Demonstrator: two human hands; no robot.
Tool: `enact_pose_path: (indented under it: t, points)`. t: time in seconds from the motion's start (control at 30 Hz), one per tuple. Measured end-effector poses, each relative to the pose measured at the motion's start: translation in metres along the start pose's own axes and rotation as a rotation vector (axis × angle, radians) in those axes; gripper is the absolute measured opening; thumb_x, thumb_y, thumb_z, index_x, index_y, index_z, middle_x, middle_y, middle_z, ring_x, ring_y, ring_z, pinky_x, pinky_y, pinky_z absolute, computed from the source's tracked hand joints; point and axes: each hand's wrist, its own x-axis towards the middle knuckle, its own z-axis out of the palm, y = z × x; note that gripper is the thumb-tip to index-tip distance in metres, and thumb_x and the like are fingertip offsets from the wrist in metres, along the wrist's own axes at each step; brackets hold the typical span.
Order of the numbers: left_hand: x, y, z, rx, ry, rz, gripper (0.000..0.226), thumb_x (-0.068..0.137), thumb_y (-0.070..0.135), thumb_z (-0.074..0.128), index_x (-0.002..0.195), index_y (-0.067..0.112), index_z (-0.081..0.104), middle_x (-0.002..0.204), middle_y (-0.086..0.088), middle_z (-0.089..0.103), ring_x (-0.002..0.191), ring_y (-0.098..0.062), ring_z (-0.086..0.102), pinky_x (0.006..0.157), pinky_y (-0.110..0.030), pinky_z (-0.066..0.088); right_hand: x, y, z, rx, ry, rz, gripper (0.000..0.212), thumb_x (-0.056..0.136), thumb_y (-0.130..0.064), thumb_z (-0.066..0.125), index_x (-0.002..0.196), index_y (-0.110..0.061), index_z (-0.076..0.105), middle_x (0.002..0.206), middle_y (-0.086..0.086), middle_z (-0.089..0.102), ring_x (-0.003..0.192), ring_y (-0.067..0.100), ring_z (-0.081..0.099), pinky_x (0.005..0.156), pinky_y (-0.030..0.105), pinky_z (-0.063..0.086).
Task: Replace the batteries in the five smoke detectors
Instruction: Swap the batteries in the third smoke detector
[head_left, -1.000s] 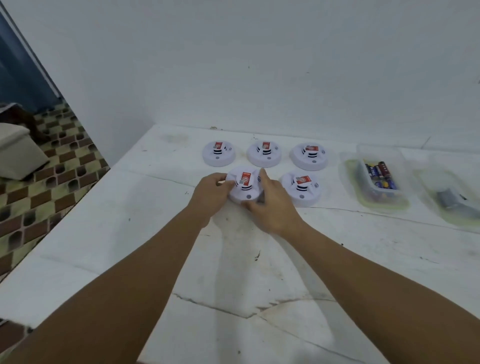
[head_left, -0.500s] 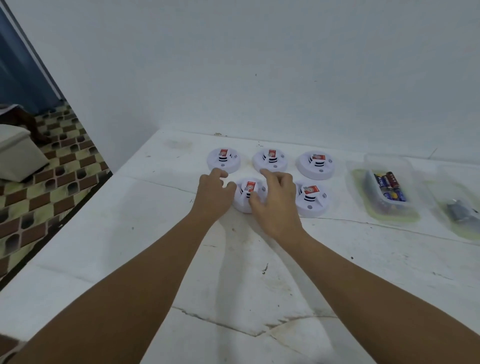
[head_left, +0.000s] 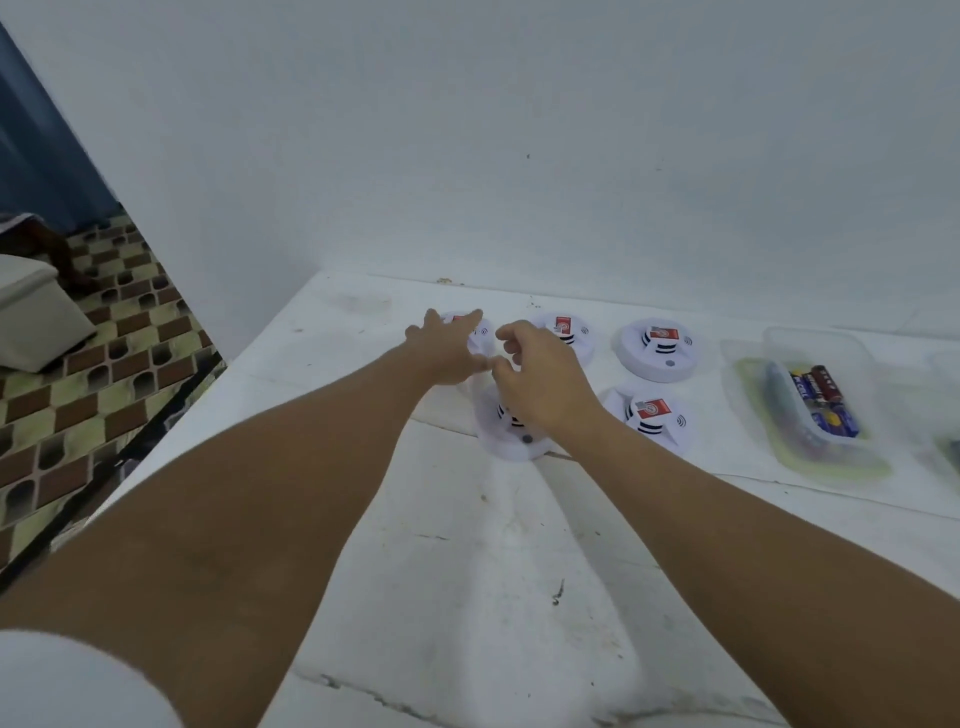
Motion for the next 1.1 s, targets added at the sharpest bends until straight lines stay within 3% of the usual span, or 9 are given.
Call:
enact_pose_path:
  t: [0.23, 0.37, 0.47, 0.53, 0.63, 0.7, 0.87, 0.97, 1.1]
  points:
    - [-0.003, -0.006, 0.0, -0.152, 0.149, -0.04, 0.056, 0.091, 0.049, 0.06, 0.142, 0.037, 0.039, 0.131, -0.017, 0.038, 0.116, -0.039, 0.042, 0.089, -0.042, 0.041, 0.003, -0.007, -0.003, 0.045, 0.026, 0.016, 0.039, 0.102, -0.019, 0.055, 0.141, -0.014, 0.056, 0.132, 0.008, 0.062, 0.118, 0.021, 0.059, 0.101, 0.035, 0.048]
    - [-0.03, -0.005, -0.017, -0.679, 0.178, -0.094, 0.07, 0.086, 0.058, 0.06, 0.149, 0.046, 0.033, 0.134, -0.004, 0.033, 0.119, -0.029, 0.049, 0.098, -0.039, 0.045, -0.003, -0.012, -0.008, 0.17, 0.067, 0.055, 0.038, 0.102, -0.019, 0.056, 0.14, -0.016, 0.057, 0.127, 0.002, 0.064, 0.112, 0.015, 0.061, 0.101, 0.036, 0.05]
    - [-0.061, 0.003, -0.027, -1.116, 0.118, 0.017, 0.062, 0.08, 0.054, 0.065, 0.135, 0.029, 0.053, 0.124, 0.003, 0.056, 0.106, -0.014, 0.063, 0.1, -0.044, 0.057, -0.012, -0.02, -0.012, 0.283, 0.066, 0.051, 0.041, 0.102, -0.024, 0.062, 0.141, -0.018, 0.056, 0.122, -0.005, 0.063, 0.109, 0.01, 0.061, 0.093, 0.023, 0.048]
    - [-0.083, 0.005, -0.026, -1.38, 0.054, 0.099, 0.035, 0.092, 0.038, 0.058, 0.115, 0.011, 0.059, 0.103, -0.003, 0.058, 0.094, -0.016, 0.062, 0.105, -0.047, 0.054, -0.023, -0.027, -0.016, 0.368, 0.048, 0.018, 0.047, 0.101, -0.03, 0.066, 0.145, -0.021, 0.054, 0.129, -0.008, 0.062, 0.115, 0.006, 0.06, 0.092, 0.016, 0.046]
    - [-0.112, 0.004, -0.019, -1.615, -0.048, 0.091, 0.052, 0.09, 0.033, 0.057, 0.133, 0.005, 0.06, 0.13, -0.027, 0.06, 0.112, -0.034, 0.068, 0.105, -0.049, 0.054, -0.044, -0.027, -0.024, 0.517, -0.024, -0.079, 0.05, 0.101, -0.032, 0.067, 0.148, -0.023, 0.052, 0.137, -0.008, 0.06, 0.12, 0.0, 0.059, 0.102, 0.023, 0.05]
    - [-0.127, 0.007, -0.013, -1.665, -0.122, 0.135, 0.062, 0.085, 0.033, 0.058, 0.141, 0.007, 0.058, 0.144, -0.028, 0.055, 0.126, -0.038, 0.062, 0.105, -0.048, 0.053, -0.06, -0.021, -0.033, 0.61, -0.072, -0.107, 0.045, 0.104, -0.032, 0.062, 0.147, -0.025, 0.054, 0.139, -0.009, 0.06, 0.122, -0.002, 0.059, 0.101, 0.019, 0.05]
    - [-0.16, 0.033, 0.011, -1.714, -0.233, 0.235, 0.065, 0.09, 0.028, 0.05, 0.15, 0.006, 0.047, 0.146, -0.021, 0.057, 0.136, -0.042, 0.053, 0.115, -0.055, 0.039, -0.094, -0.004, -0.055, 0.595, -0.026, -0.093, 0.043, 0.103, -0.029, 0.065, 0.144, -0.024, 0.057, 0.132, -0.008, 0.059, 0.112, -0.006, 0.06, 0.098, 0.022, 0.053]
    - [-0.176, 0.061, 0.022, -1.743, -0.266, 0.236, 0.062, 0.091, 0.033, 0.051, 0.148, 0.007, 0.05, 0.138, -0.016, 0.062, 0.123, -0.033, 0.059, 0.111, -0.052, 0.044, -0.113, 0.012, -0.066, 0.555, 0.027, -0.094, 0.047, 0.097, -0.033, 0.073, 0.142, -0.025, 0.06, 0.129, -0.01, 0.059, 0.113, 0.001, 0.062, 0.103, 0.027, 0.053]
    - [-0.193, 0.098, 0.04, -1.705, -0.247, 0.219, 0.059, 0.103, 0.052, 0.046, 0.145, 0.013, 0.056, 0.135, -0.011, 0.065, 0.12, -0.025, 0.063, 0.102, -0.047, 0.051, -0.14, 0.038, -0.09, 0.503, 0.079, -0.137, 0.052, 0.091, -0.033, 0.08, 0.139, -0.026, 0.062, 0.122, -0.012, 0.06, 0.112, 0.005, 0.062, 0.098, 0.017, 0.05]
